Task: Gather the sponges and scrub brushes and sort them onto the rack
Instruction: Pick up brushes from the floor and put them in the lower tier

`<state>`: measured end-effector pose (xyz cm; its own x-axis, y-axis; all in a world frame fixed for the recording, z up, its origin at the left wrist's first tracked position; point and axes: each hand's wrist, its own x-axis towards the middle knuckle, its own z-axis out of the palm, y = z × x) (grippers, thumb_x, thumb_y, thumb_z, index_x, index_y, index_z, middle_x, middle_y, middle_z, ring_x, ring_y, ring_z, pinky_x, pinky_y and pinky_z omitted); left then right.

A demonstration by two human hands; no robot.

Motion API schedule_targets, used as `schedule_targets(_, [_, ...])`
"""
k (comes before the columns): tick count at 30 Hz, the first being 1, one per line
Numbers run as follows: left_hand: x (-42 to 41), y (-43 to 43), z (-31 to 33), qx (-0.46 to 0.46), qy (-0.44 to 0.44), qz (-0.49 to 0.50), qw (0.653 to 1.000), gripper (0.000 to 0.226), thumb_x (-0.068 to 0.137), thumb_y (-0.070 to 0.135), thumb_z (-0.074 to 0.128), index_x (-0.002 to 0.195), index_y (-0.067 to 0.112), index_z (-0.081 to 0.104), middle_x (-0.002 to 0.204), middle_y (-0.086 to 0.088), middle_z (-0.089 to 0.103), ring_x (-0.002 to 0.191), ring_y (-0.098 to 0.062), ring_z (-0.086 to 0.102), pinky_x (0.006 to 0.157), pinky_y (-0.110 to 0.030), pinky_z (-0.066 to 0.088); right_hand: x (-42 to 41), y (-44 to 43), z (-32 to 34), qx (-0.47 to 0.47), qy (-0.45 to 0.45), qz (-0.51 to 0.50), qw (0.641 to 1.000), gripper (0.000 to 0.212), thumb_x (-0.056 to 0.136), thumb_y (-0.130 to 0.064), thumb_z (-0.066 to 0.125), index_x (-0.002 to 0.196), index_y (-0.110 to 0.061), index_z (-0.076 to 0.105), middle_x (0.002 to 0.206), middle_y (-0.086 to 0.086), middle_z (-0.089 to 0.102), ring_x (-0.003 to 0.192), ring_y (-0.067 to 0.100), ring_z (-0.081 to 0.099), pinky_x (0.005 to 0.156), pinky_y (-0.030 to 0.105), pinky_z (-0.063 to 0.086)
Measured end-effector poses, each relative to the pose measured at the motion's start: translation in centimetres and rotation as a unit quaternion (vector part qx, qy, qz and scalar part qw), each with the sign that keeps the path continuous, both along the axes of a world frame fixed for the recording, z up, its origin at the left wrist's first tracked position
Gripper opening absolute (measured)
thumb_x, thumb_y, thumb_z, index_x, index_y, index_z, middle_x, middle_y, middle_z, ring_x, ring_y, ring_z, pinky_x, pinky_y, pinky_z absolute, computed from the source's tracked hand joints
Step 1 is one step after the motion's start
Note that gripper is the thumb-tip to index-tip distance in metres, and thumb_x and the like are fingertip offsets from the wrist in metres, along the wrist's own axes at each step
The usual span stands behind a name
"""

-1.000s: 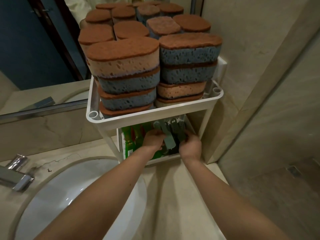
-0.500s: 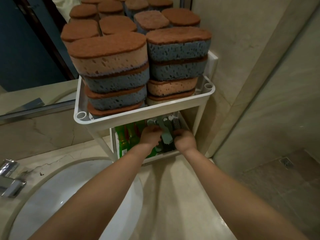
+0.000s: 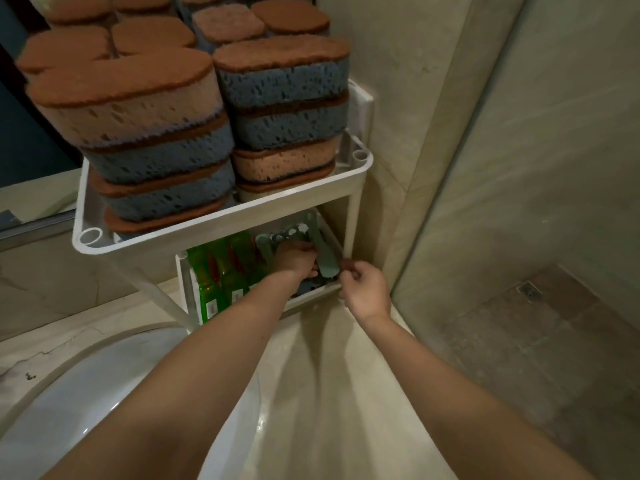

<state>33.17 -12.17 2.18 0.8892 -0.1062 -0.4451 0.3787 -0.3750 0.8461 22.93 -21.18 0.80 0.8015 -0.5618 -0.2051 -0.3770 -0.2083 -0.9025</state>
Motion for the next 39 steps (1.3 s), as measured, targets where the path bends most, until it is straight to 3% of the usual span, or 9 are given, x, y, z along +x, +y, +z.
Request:
schedule_targets(3, [0.1,-0.4,-0.2,-0.023,0.015,-0.002,1.0,0.01,0.089,0.01,0.065,0.086,0.02,0.066,0.082,-0.002,0.069,0.071,-0.016,0.068,0.052,-0.021,0.052,0.2,-0.2,-0.4,0.042,0.008,-0.014,0.999,0.032,0.089,-0.013,0.051,0.116,-0.012,0.068,0.086,0.007,0.069,0.085,0.03,0.068,0.076,0.045,0.058])
schedule_targets(6, [0.0,-0.4,-0.2,-0.032,0.014,0.008,0.999,0.015,0.087,0.006,0.066,0.087,0.02,0.064,0.084,-0.002,0.068,0.071,-0.017,0.068,0.048,-0.02,0.051,0.5,0.0,-0.6,0.112,0.004,-0.056,0.992,0.028,0.089,-0.009,0.052,0.113,-0.011,0.068,0.075,0.002,0.067,0.062,0.017,0.064,0.051,0.028,0.055])
schedule_targets(8, [-0.2,-0.4,-0.4,-0.027,0.009,0.018,0.999,0.019,0.087,0.004,0.066,0.084,0.021,0.061,0.081,-0.002,0.066,0.065,-0.014,0.066,0.043,-0.017,0.05,0.6,0.1,-0.7,0.161,-0.003,-0.084,0.983,0.027,0.088,-0.007,0.057,0.112,-0.01,0.067,0.081,0.005,0.068,0.062,0.016,0.063,0.048,0.024,0.053])
schedule_targets(14, [-1.0,-0.4,-0.5,-0.005,0.007,0.014,1.0,0.035,0.086,0.002,0.066,0.12,0.013,0.063,0.073,0.0,0.063,0.062,-0.009,0.062,0.044,-0.014,0.051,1.0,0.1,-1.1,0.166,-0.003,-0.114,0.979,0.024,0.084,-0.004,0.062,0.106,-0.01,0.069,0.09,0.01,0.072,0.063,0.019,0.064,0.055,0.029,0.056])
schedule_targets(22, [-1.6,0.0,0.1,-0.001,0.027,0.015,1.0,0.03,0.091,0.004,0.062,0.12,0.01,0.063,0.077,-0.001,0.064,0.064,-0.01,0.065,0.05,-0.016,0.054,1.4,0.2,-1.4,0.123,0.004,-0.113,0.986,0.026,0.089,-0.006,0.054,0.108,-0.012,0.071,0.089,0.008,0.07,0.059,0.016,0.064,0.062,0.036,0.061])
schedule_targets(26, [-1.9,0.1,0.3,-0.016,0.043,0.021,0.999,0.03,0.092,0.003,0.06,0.122,0.006,0.062,0.094,-0.011,0.068,0.068,-0.014,0.066,0.058,-0.021,0.056,1.3,0.8,-1.7,0.118,0.009,-0.08,0.99,0.036,0.09,-0.005,0.047,0.119,-0.012,0.067,0.111,0.012,0.07,0.093,0.027,0.065,0.092,0.046,0.054])
schedule_targets(28, [-2.0,0.1,0.5,-0.022,0.051,0.023,0.998,0.029,0.092,0.003,0.059,0.121,0.006,0.062,0.102,-0.014,0.07,0.074,-0.018,0.068,0.063,-0.023,0.056,1.3,0.8,-1.8,0.112,0.009,-0.069,0.991,0.039,0.09,-0.004,0.045,0.123,-0.012,0.065,0.117,0.016,0.068,0.093,0.024,0.058,0.098,0.046,0.05])
schedule_targets(36, [-2.7,0.4,1.2,-0.033,0.048,0.038,0.998,0.026,0.093,0.003,0.058,0.118,0.005,0.063,0.11,-0.016,0.069,0.094,-0.025,0.069,0.075,-0.027,0.056,1.8,0.1,-1.6,0.091,0.058,0.047,0.993,0.057,0.087,-0.003,0.038,0.139,-0.021,0.052,0.11,0.006,0.06,0.095,0.021,0.049,0.083,0.032,0.044])
schedule_targets(39, [-3.0,0.4,1.5,-0.034,0.049,0.04,0.997,0.024,0.094,0.003,0.057,0.118,0.005,0.062,0.11,-0.017,0.069,0.091,-0.025,0.069,0.067,-0.025,0.055,1.8,-0.3,-1.3,0.062,0.104,0.111,0.986,0.062,0.088,-0.005,0.037,0.145,-0.028,0.042,0.127,0.007,0.054,0.1,0.023,0.049,0.085,0.033,0.048])
